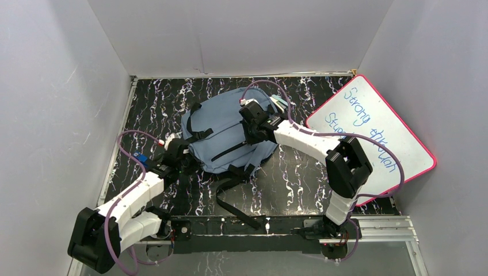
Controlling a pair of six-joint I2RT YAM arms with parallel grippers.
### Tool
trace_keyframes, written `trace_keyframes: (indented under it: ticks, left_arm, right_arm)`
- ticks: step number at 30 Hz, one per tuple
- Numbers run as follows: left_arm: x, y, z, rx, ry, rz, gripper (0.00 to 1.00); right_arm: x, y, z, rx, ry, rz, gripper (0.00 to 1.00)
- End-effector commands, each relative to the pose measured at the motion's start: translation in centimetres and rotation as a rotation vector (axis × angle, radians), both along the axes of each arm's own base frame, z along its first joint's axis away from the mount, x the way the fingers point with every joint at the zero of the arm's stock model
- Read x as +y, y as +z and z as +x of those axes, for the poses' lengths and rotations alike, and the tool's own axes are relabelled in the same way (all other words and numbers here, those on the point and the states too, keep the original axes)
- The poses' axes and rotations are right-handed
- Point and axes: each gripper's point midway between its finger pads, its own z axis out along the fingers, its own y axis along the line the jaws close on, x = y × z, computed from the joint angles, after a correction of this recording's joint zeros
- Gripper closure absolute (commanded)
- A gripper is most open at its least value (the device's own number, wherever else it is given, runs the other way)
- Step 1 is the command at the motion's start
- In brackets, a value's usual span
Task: Pack the student bag
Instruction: Zip the student bag at the center of the board.
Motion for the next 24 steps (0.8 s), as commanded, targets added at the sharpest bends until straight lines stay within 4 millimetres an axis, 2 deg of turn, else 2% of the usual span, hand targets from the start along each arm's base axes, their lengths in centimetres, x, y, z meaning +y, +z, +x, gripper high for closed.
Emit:
trace_keyframes:
  ticks: [1, 10, 11, 15, 18, 23, 24]
  left_arm:
    - [1.9, 1.9, 1.6, -0.066, 0.049, 0.107, 1.0]
    - [3.1, 2.5, 1.9, -0.077, 0.054, 0.18, 1.0]
    - [3.3, 2.7, 2.0, -0.081, 0.056, 0.189, 1.0]
    - [4.3, 3.6, 2.6, -0.092, 0.053, 0.249, 1.0]
    - [5.6, 4.4, 3.1, -0.086, 0.052, 0.31, 1.0]
    - [8.2, 5.5, 4.1, -0.066, 0.023, 0.362, 1.0]
    - [9.3, 5.7, 4.4, -0.051, 0.031, 0.38, 1.0]
  right_arm:
    - [-2.6, 2.0, 3.5, -0.108, -0.069, -0.1, 1.0]
    - [-3.9, 1.3, 4.4, -0.102, -0.094, -0.144, 0.99]
    - [-3.8, 1.4, 4.3, -0.1, -0.088, -0.135, 0.95]
    - [-2.4, 3.4, 3.9, -0.106, -0.039, -0.028, 0.68]
    - [-2.1, 5.4, 3.6, -0.143, -0.031, 0.054, 0.54]
    - [-4.5, 7.8, 4.2, -0.201, -0.121, 0.122, 0.47]
    - [-5.1, 8.1, 4.3, -0.207, -0.144, 0.134, 0.46]
